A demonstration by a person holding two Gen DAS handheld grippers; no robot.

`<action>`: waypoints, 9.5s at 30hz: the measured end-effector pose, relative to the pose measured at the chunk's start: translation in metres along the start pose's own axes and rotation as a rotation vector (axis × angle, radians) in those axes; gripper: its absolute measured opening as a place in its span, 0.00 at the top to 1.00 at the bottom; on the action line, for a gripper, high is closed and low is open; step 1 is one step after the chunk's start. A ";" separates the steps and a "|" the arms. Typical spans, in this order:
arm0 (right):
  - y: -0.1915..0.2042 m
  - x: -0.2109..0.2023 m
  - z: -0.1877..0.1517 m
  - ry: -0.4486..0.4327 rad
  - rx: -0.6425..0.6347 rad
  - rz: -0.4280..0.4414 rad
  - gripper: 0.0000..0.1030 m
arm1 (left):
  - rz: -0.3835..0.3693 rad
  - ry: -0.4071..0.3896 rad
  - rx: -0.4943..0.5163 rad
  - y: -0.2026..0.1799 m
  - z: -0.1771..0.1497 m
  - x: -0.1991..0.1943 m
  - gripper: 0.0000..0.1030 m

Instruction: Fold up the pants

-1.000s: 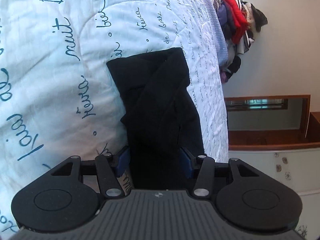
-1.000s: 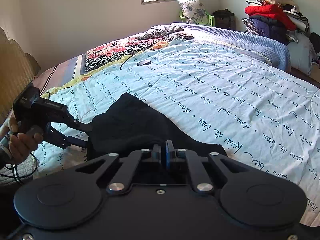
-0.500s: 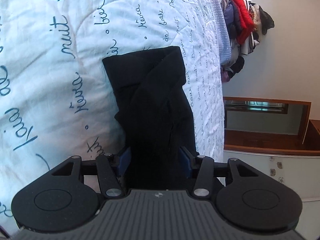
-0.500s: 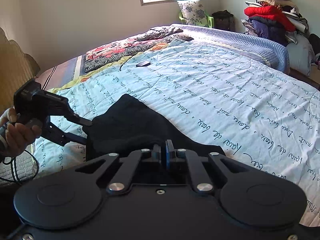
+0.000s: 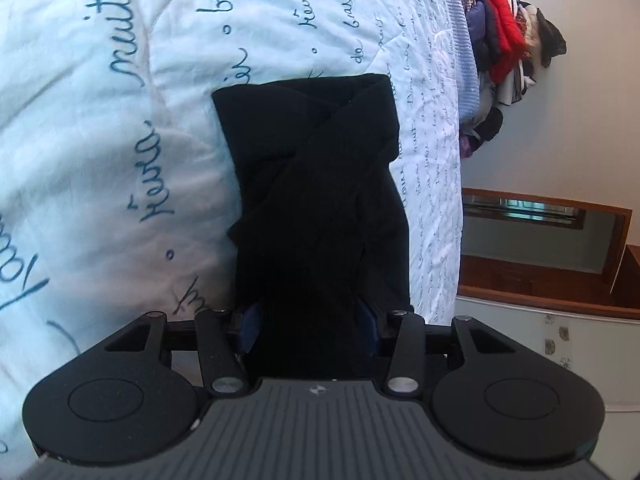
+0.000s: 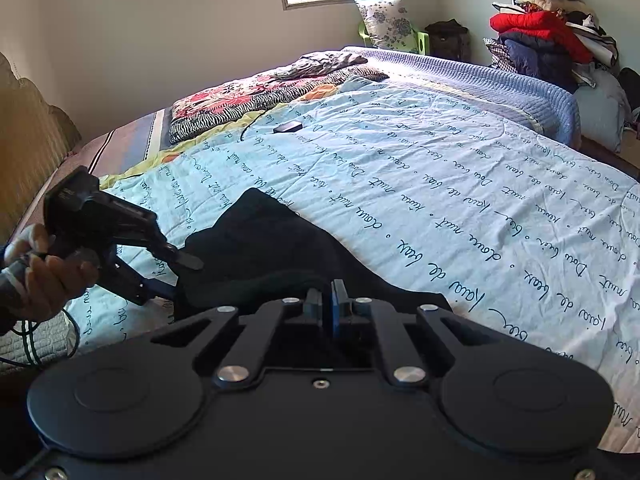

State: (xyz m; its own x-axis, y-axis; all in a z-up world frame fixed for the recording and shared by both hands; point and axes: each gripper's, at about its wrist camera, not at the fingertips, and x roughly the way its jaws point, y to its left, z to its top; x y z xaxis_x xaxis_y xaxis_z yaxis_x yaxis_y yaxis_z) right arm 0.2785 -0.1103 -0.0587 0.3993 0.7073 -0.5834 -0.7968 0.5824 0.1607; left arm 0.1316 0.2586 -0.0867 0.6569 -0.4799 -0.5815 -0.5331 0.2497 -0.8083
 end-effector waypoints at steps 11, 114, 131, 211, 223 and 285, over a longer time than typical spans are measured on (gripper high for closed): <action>0.019 0.004 -0.005 0.015 -0.075 -0.079 0.94 | 0.147 -0.042 0.242 -0.043 0.019 -0.011 0.90; -0.322 -0.076 -0.095 0.530 0.752 -0.862 0.27 | 0.065 0.073 1.767 -0.145 -0.314 0.180 0.29; -0.318 -0.073 -0.099 0.466 0.757 -0.891 0.64 | 0.005 0.104 1.693 -0.134 -0.292 0.162 0.25; -0.265 -0.168 -0.190 0.165 1.150 -0.993 0.86 | -0.125 0.409 0.741 -0.105 -0.253 0.165 0.15; -0.185 -0.251 -0.188 -0.227 1.110 -0.777 0.95 | -0.129 0.125 1.447 -0.140 -0.315 0.125 0.16; -0.002 -0.331 -0.369 -0.762 1.322 -0.703 0.90 | 0.008 0.078 1.974 -0.097 -0.364 0.086 0.54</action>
State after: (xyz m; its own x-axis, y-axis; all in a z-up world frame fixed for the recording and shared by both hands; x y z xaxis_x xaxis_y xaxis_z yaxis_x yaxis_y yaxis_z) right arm -0.0190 -0.4932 -0.1598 0.9166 -0.0300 -0.3988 0.3629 0.4815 0.7978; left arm 0.0454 -0.1132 -0.0248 0.6077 -0.4898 -0.6252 0.7321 0.6505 0.2020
